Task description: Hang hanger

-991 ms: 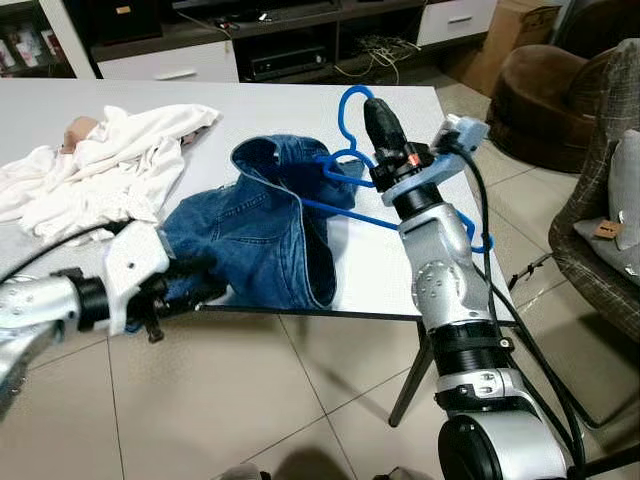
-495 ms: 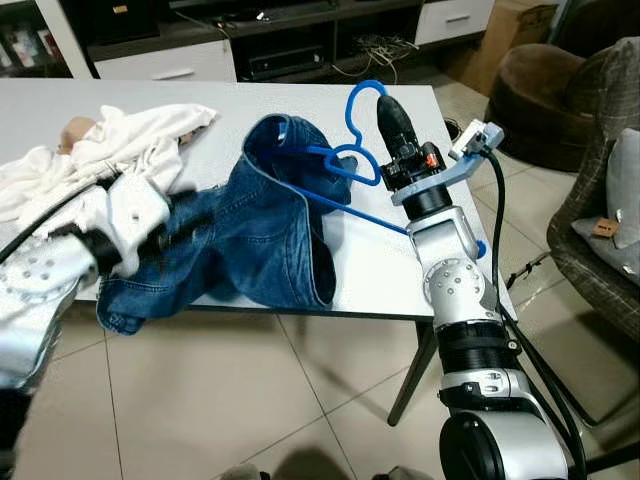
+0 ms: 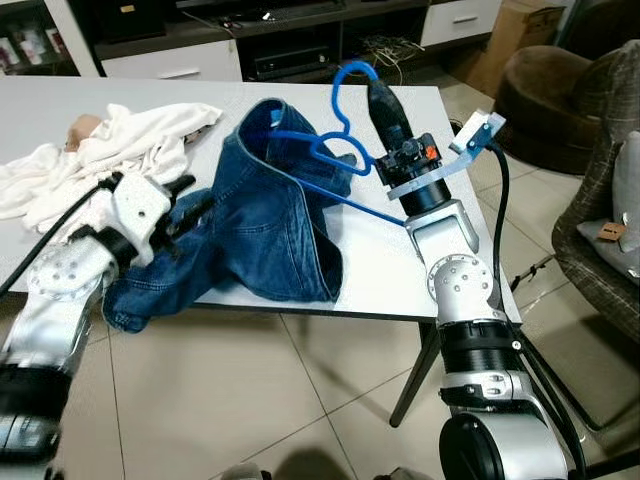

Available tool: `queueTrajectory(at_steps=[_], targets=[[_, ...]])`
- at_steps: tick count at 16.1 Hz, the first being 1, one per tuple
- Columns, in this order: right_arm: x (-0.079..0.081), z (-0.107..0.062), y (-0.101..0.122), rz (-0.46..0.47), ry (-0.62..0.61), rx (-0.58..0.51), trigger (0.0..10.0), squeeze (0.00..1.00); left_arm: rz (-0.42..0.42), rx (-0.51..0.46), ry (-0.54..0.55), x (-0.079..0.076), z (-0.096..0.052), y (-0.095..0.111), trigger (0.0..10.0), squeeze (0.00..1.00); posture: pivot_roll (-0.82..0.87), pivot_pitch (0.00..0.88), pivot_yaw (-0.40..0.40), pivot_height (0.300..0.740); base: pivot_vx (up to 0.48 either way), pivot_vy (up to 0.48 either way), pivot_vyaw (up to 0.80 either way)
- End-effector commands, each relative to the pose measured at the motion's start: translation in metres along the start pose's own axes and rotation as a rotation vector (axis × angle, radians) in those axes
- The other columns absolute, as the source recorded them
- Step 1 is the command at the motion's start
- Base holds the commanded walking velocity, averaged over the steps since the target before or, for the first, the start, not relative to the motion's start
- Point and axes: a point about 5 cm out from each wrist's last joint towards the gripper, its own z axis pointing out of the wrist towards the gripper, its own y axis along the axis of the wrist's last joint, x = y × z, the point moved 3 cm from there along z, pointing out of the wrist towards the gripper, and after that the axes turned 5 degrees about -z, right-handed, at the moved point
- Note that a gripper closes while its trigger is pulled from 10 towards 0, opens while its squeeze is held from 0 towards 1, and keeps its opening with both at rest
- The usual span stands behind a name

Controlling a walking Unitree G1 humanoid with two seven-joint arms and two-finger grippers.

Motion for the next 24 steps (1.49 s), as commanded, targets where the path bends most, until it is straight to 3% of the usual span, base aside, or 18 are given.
queueTrajectory(at_steps=[1, 4, 9, 14, 17, 21, 24], targets=[[0.014, 0.003, -0.008, 0.049, 0.058, -0.008, 10.0, 0.00, 0.031, -0.028, 0.007, 0.005, 0.004, 0.007, 10.0, 0.00, -0.03, 0.002, 0.045, 0.740, 0.000, 0.000, 0.00], [0.027, 0.003, -0.016, 0.024, 0.129, 0.039, 10.0, 0.00, 0.089, -0.088, 0.029, 0.010, 0.016, 0.020, 10.0, 0.00, -0.03, 0.001, 0.046, 0.740, 0.000, 0.000, 0.00], [0.034, 0.000, -0.020, 0.015, 0.173, 0.064, 10.0, 0.00, 0.102, -0.108, 0.018, 0.016, 0.019, 0.022, 10.0, 0.00, -0.03, 0.001, 0.049, 0.740, 0.000, 0.000, 0.00], [0.054, 0.000, -0.025, -0.010, 0.297, 0.114, 10.0, 0.00, 0.050, -0.051, -0.189, -0.001, 0.019, 0.012, 10.0, 0.00, -0.03, 0.004, 0.045, 0.740, 0.000, 0.000, 0.00], [0.065, -0.001, -0.033, -0.045, 0.377, 0.164, 10.0, 0.00, 0.035, -0.111, -0.295, -0.013, 0.026, 0.028, 10.0, 0.00, -0.03, 0.007, 0.042, 0.740, 0.000, 0.000, 0.00], [0.071, 0.000, -0.038, -0.072, 0.417, 0.190, 10.0, 0.00, 0.063, -0.195, -0.365, -0.017, 0.035, 0.054, 10.0, 0.00, -0.03, 0.005, 0.042, 0.740, 0.000, 0.000, 0.00], [0.071, 0.000, -0.038, -0.079, 0.420, 0.188, 10.0, 0.00, 0.046, -0.204, -0.428, -0.023, 0.033, 0.058, 10.0, 0.00, -0.02, 0.000, 0.045, 0.740, 0.000, 0.000, 0.00]])
